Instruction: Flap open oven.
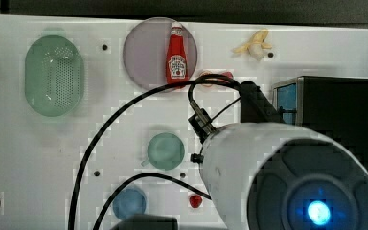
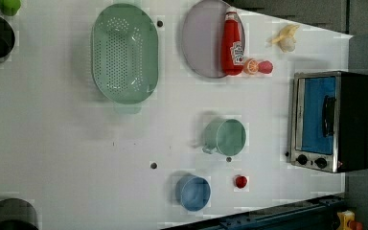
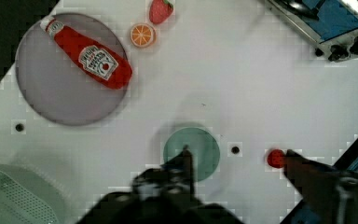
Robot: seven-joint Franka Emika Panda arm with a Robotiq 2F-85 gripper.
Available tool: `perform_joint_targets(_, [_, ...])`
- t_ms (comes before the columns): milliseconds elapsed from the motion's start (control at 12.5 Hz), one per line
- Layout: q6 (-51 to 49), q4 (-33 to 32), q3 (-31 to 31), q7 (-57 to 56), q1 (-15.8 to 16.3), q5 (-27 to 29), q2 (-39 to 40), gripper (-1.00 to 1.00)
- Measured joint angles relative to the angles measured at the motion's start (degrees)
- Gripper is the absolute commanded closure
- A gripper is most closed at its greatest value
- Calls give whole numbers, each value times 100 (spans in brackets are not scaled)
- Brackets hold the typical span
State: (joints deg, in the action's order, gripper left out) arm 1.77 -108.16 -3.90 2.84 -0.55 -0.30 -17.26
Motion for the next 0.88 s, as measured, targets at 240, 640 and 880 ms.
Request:
perform_joint_targets(240, [8,-218,-82,2,15,3,151,65])
perform_joint_targets(640, [127,-699,-526,-217,-31,-80,539,65])
perform_joint_targets(880, [832,-1158,-947,-974,-49,-285,628,65])
